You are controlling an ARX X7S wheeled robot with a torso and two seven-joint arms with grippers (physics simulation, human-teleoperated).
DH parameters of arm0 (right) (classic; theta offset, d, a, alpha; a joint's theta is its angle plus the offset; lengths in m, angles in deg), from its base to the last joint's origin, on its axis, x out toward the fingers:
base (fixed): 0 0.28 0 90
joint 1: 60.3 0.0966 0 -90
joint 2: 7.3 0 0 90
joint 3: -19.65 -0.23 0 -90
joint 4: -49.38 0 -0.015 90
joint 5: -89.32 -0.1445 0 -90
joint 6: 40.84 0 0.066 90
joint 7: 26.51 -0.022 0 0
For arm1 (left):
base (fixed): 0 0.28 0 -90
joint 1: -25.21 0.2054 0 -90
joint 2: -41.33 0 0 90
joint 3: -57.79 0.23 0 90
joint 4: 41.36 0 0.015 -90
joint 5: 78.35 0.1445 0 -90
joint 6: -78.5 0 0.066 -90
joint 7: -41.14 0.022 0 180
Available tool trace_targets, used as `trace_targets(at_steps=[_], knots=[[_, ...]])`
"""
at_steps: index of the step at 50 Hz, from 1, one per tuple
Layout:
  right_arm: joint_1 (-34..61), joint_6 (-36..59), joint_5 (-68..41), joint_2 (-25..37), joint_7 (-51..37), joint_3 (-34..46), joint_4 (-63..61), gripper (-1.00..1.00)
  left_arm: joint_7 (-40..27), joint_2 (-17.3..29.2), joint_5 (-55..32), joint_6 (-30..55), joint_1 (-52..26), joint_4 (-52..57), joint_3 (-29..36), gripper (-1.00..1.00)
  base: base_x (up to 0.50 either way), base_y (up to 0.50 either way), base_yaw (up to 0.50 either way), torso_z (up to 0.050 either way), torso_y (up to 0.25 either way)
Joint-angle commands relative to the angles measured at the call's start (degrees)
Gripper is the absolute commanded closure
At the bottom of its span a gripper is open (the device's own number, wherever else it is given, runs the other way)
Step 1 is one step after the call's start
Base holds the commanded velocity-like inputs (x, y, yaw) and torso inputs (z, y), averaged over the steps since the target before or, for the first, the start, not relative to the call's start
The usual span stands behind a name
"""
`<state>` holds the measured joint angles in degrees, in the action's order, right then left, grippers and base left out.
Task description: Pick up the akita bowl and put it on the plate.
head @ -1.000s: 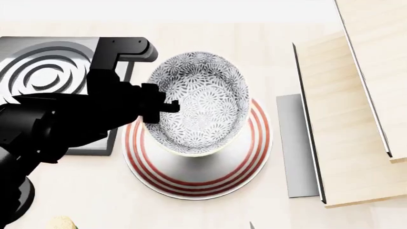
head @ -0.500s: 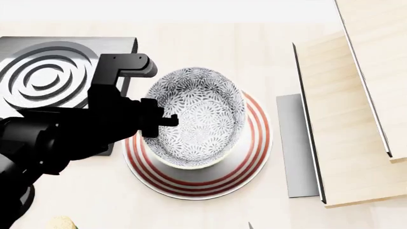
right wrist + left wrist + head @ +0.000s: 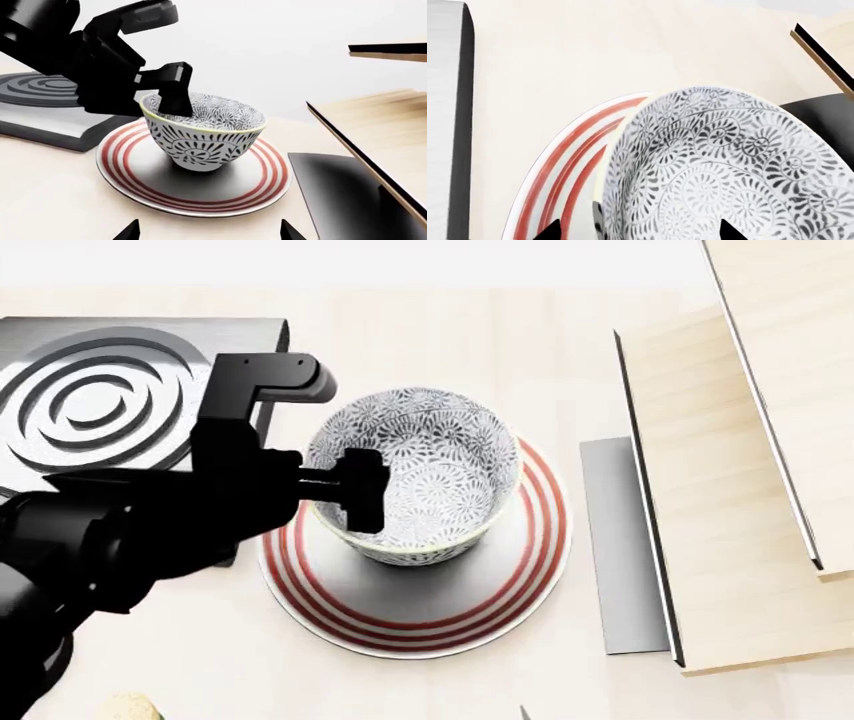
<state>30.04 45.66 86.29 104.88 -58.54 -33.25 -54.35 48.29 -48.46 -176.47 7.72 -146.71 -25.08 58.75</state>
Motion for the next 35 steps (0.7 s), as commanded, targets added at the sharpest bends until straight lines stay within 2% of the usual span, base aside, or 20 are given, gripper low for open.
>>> trace_targets(at_steps=[1,19,24,35], knots=[[0.1,-0.2,0.1,-0.1,0.0,0.3,0.6,-1.0,0.5,-0.2,-0.8,-1.9,-0.7,0.9,1.5,-1.0,0.0,0.0,0.0,0.0,0.0],[0.2,-0.3,0.2,-0.3,0.0,0.8,1.1,-1.0,0.9,-0.1,0.5,-3.4,-4.4,0.2,2.0,-1.0,0.0,0.0,0.0,0.0,0.0],[0.2,-0.3,0.2,-0.2,-0.2,0.8,0.8,-1.0,-6.4,6.8,1.1,-4.1,-7.4,14.6,1.8,-1.0,0.0,0.0,0.0,0.0,0.0],[0.2,-0.2,0.1,0.1,-0.4,0.6,0.5,-1.0,-16.0,16.0,4.0,-3.8,-12.4,34.3,3.0,-1.0,0.0,0.0,0.0,0.0,0.0]])
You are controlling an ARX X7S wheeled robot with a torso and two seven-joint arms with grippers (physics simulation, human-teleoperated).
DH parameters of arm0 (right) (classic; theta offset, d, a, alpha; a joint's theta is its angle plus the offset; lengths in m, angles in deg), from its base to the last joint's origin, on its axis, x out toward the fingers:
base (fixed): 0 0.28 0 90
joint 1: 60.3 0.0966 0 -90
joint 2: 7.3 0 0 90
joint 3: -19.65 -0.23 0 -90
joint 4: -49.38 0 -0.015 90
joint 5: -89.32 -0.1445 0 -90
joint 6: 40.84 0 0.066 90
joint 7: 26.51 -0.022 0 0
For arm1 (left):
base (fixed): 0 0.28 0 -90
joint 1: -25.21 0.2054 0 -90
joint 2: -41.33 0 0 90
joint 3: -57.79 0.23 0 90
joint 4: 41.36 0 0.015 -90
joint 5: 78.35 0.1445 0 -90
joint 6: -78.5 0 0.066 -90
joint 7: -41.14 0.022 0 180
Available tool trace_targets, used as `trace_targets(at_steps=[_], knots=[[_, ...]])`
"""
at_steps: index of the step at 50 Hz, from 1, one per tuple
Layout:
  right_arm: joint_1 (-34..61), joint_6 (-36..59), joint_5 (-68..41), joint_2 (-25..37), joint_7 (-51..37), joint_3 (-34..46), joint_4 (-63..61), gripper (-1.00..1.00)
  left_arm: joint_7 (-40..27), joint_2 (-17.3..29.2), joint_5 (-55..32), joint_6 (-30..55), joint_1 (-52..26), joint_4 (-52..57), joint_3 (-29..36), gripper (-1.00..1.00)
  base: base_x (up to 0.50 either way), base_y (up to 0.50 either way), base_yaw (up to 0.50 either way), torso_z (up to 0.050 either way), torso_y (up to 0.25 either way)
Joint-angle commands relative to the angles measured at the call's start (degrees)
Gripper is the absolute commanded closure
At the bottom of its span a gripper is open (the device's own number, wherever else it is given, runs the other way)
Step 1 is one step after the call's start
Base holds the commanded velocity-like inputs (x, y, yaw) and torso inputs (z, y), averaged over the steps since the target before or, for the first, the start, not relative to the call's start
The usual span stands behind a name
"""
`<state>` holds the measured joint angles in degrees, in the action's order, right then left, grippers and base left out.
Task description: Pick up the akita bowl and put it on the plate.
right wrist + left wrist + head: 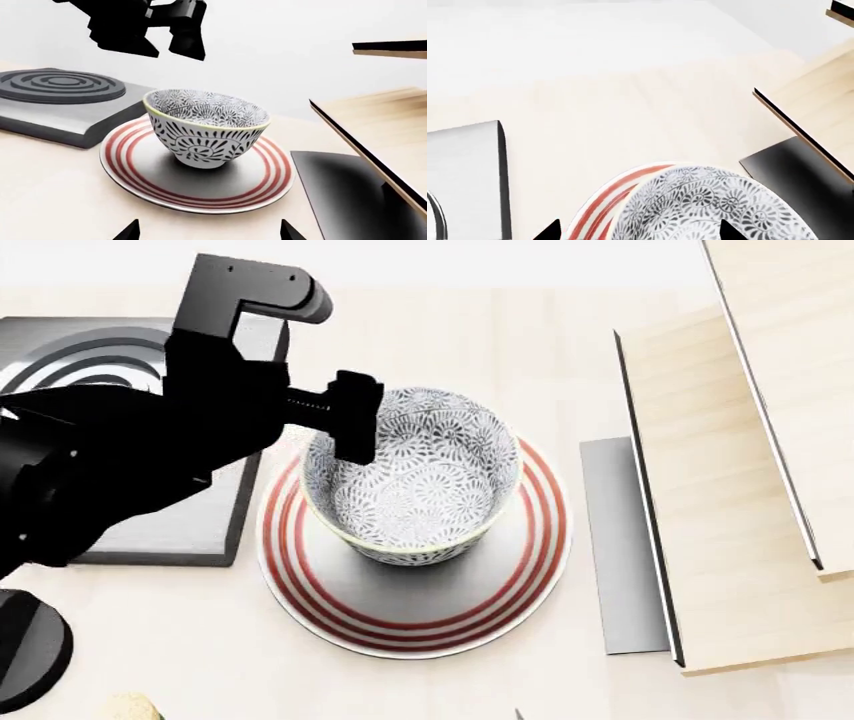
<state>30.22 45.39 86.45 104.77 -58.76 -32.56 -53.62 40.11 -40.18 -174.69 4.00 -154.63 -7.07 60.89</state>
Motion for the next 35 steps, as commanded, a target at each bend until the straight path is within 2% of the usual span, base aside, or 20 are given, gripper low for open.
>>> trace_targets(at_steps=[1,12,16,21,35], knots=[[0.0,0.0,-0.1,0.1,-0.3,-0.1,-0.2,-1.0,-8.9,9.4,2.1,0.0,-5.4,19.4,0.5,-1.0,0.0,0.0,0.0,0.0,0.0],[0.1,0.2,0.1,0.2,-0.4,0.0,-0.5,-1.0,-17.3,19.0,4.9,-0.2,-10.1,37.4,0.4,-1.0,0.0,0.0,0.0,0.0,0.0],[0.0,0.4,0.4,0.3,-0.6,0.1,-0.8,-1.0,-21.7,24.3,6.3,-0.4,-12.0,47.2,0.1,-1.0,0.0,0.0,0.0,0.0,0.0],[0.1,0.6,0.7,0.1,-0.7,0.5,-0.7,-1.0,-24.8,28.2,7.9,-0.2,-13.6,53.5,0.1,-1.0,0.0,0.0,0.0,0.0,0.0],[-0.9,2.1,0.9,1.7,-2.0,-0.8,-5.5,-1.0,-33.8,39.8,12.5,-2.7,-13.2,72.5,-0.3,-1.0,0.0,0.0,0.0,0.0,0.0]])
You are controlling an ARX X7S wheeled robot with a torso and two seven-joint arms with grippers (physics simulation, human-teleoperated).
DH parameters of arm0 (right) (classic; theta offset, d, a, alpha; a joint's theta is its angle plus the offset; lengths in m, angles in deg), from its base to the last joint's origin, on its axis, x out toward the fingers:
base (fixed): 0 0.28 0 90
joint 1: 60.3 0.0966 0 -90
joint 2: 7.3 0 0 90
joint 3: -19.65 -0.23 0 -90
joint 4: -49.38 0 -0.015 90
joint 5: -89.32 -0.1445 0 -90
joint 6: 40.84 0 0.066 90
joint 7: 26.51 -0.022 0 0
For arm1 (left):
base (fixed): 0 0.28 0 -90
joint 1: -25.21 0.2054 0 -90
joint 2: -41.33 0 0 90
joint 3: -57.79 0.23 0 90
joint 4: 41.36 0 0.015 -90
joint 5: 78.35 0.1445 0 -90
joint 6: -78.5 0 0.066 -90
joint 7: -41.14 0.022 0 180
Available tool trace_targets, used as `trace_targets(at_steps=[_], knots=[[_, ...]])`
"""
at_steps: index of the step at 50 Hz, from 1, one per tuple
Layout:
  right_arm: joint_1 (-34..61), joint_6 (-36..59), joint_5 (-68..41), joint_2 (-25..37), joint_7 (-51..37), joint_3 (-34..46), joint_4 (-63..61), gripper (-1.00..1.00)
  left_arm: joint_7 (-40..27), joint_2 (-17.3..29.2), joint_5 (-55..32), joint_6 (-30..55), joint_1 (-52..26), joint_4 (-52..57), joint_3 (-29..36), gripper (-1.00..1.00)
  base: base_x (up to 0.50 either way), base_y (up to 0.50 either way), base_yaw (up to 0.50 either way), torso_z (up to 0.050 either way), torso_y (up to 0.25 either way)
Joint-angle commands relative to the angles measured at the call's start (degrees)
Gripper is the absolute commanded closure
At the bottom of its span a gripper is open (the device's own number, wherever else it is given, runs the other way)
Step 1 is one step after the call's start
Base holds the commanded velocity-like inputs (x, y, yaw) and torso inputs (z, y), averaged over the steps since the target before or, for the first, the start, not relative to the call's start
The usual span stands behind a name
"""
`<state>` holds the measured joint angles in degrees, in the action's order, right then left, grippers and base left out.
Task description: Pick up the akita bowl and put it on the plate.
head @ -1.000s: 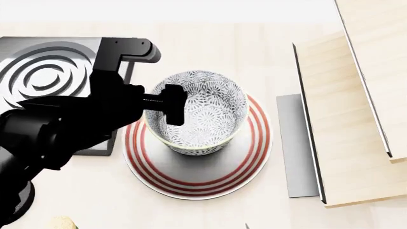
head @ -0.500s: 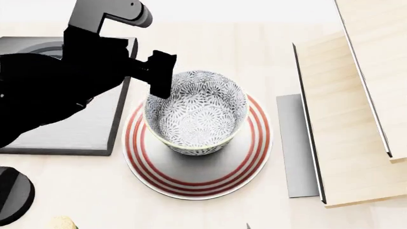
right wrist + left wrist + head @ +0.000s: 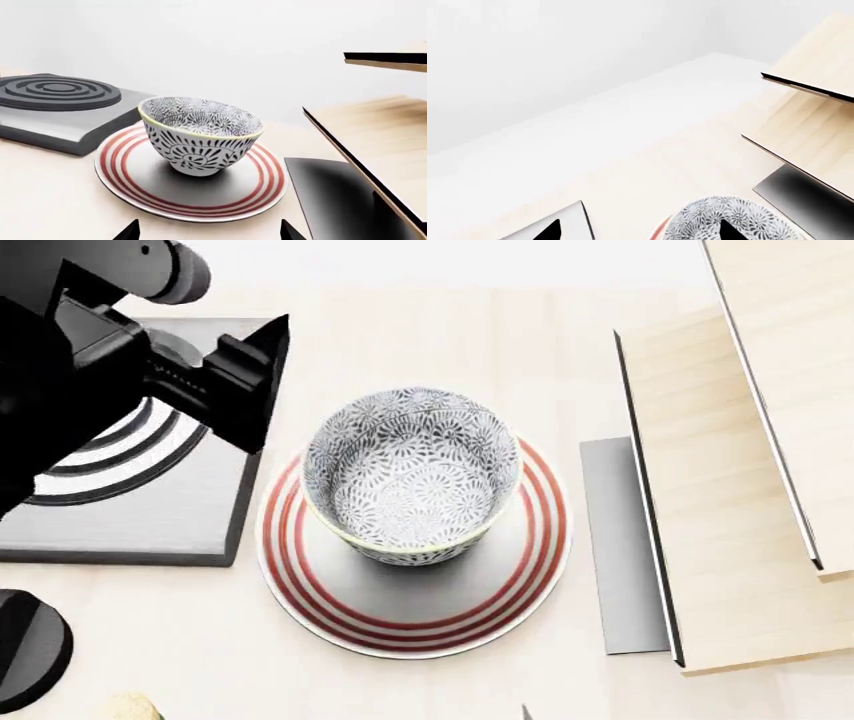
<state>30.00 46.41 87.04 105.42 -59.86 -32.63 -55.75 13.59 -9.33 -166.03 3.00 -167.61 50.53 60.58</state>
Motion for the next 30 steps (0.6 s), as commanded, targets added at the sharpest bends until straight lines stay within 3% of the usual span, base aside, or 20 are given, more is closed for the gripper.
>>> trace_targets(at_steps=[1,13,20,30], knots=[[-0.9,1.3,0.2,1.5,-1.1,-1.0,-4.5,-1.0,-8.3,10.5,4.9,-3.0,0.5,16.8,-0.1,-1.0,0.0,0.0,0.0,0.0,0.0],[-1.3,4.1,0.7,3.4,-2.3,-2.8,-10.2,-1.0,-16.3,19.5,12.7,-10.0,7.2,25.7,0.7,-1.0,0.0,0.0,0.0,0.0,0.0],[-0.3,7.5,1.4,4.0,-2.4,-3.2,-15.1,-1.0,-18.8,22.0,17.2,-15.0,11.7,25.7,1.2,-1.0,0.0,0.0,0.0,0.0,0.0],[2.6,15.4,2.7,4.8,-1.9,-4.1,-24.6,-1.0,-29.1,25.1,26.7,-21.2,16.4,28.5,0.7,-1.0,0.0,0.0,0.0,0.0,0.0]])
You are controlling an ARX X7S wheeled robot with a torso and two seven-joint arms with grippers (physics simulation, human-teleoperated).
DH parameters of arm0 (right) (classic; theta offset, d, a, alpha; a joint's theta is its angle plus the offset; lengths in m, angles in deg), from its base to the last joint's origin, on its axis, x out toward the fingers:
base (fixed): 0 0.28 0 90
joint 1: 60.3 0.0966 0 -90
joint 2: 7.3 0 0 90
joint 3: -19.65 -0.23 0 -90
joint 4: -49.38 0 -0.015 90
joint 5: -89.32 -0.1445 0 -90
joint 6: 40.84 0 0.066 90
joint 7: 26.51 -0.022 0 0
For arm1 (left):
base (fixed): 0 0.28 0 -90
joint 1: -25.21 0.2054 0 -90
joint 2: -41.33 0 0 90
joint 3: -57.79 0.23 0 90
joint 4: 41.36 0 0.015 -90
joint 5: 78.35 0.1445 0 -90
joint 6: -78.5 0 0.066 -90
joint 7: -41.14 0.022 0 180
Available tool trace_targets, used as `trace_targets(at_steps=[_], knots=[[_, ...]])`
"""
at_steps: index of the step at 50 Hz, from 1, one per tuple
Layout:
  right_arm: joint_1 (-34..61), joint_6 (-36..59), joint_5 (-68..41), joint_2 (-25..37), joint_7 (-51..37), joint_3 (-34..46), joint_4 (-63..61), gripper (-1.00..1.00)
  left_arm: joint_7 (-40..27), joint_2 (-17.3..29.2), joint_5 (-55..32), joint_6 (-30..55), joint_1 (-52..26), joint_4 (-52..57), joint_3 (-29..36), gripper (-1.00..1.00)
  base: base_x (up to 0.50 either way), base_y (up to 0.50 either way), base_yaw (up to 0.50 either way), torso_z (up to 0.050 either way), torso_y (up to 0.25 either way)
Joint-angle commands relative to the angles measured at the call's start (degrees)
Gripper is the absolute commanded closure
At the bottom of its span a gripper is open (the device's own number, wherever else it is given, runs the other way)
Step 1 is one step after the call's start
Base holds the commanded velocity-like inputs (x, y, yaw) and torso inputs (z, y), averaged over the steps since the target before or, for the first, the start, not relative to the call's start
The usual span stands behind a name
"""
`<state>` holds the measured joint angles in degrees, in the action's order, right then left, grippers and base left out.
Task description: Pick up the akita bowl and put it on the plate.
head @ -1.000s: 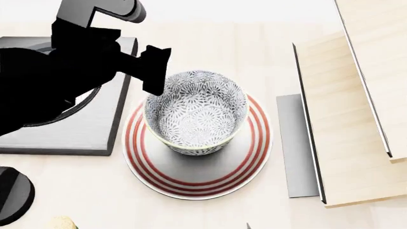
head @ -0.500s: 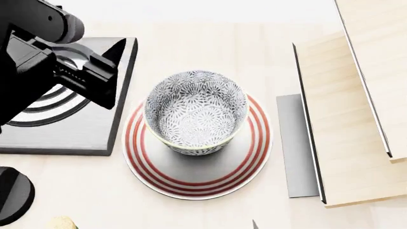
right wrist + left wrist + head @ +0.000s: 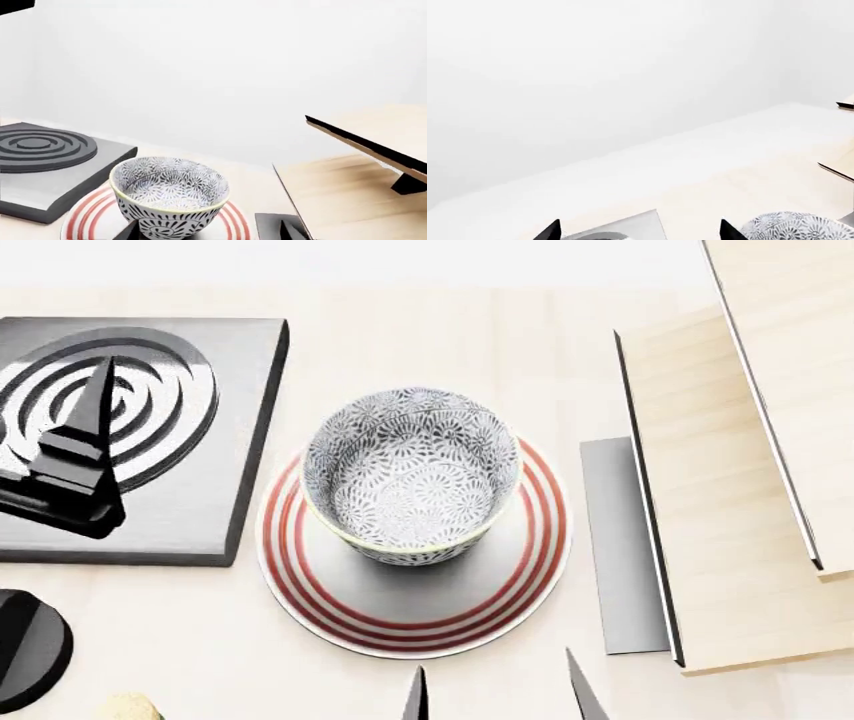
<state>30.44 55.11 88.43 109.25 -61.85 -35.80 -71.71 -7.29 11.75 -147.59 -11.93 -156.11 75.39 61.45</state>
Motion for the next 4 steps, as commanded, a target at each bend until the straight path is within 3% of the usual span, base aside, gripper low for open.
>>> trace_targets(at_steps=[1,4], knots=[[2.4,7.5,1.4,1.1,0.3,-0.9,-9.6,-1.0,-8.1,4.1,8.2,-6.0,4.8,3.7,-0.1,-1.0,0.0,0.0,0.0,0.0,0.0],[3.3,9.7,1.8,1.0,0.5,-1.0,-12.0,-1.0,-9.1,4.6,9.0,-6.7,4.8,4.1,-0.6,-1.0,0.0,0.0,0.0,0.0,0.0]])
